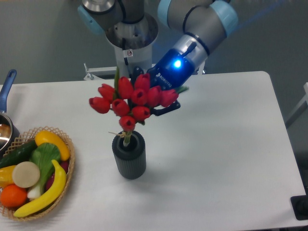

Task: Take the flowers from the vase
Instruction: 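Lift the gripped tulips straight up out of the dark vase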

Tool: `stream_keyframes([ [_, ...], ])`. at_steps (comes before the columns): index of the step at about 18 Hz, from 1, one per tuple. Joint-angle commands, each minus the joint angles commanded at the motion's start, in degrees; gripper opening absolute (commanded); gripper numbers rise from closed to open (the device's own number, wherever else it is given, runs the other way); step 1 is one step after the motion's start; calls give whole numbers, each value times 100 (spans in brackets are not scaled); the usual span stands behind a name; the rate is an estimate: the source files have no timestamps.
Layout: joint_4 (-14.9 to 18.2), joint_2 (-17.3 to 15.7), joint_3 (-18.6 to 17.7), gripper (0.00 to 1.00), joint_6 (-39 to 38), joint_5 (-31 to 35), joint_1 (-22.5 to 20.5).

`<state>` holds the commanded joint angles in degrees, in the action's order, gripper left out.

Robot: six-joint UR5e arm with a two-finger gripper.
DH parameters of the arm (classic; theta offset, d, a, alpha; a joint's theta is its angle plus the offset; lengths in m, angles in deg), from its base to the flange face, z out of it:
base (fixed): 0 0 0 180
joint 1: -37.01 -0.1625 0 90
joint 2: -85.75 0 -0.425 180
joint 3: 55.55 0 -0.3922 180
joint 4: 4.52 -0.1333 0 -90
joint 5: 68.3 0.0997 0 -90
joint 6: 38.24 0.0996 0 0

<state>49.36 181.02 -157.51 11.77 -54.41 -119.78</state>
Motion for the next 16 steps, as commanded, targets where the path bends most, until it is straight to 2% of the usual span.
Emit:
stream_keyframes([
  [7, 0, -9, 184, 37, -79, -528, -456],
  [13, -70, 114, 492, 37, 219, -458, -904],
  [16, -105, 315, 598, 37, 578, -353, -1142],
])
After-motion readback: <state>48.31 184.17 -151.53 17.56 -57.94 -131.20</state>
